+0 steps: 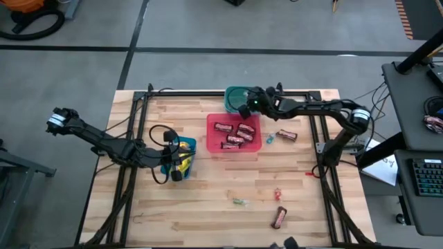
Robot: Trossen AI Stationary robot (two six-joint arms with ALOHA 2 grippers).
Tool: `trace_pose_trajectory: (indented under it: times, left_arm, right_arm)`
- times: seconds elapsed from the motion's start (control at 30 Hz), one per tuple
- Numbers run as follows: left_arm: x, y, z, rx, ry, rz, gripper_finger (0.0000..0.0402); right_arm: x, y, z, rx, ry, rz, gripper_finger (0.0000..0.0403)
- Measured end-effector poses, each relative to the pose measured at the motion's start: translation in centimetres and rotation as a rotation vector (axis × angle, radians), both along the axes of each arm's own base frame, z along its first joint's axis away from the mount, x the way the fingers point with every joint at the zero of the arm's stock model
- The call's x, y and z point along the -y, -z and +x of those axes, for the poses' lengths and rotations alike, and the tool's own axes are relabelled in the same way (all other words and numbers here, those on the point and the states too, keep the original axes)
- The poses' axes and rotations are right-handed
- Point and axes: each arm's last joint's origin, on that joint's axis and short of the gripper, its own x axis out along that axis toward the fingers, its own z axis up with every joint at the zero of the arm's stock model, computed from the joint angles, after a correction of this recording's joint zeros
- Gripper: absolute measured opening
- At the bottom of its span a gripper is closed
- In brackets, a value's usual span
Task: Sort candy
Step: Put the orange gummy into the green bin, then put the green gummy into the green bin
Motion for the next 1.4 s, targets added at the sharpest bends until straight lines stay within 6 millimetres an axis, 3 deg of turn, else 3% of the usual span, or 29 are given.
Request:
trace_pose_trajectory:
  times: [0.33,0.63,0.9,1.4]
  left_arm:
    - [0.0,0.0,0.0,0.001,-0.002,-0.004,0.0001]
    - [0.0,0.0,0.0,0.012,-0.012,-0.039,0.0001]
    - [0.1,-0.2,0.1,0.050,-0.023,-0.093,0.0001]
    - [0.4,-0.8,0.3,0.096,0.058,-0.146,0.0001]
  right_arm:
    - [1.3,-1.3,1.6,-0.059,0.028,0.050,0.0156]
    - [-0.1,-5.0,1.3,0.050,-0.126,0.134,0.0179]
    - [-5.5,-7.3,0.7,0.054,-0.368,0.272,0.0164]
    - [-19.1,-7.7,0.6,-0.113,-0.779,0.327,0.0151]
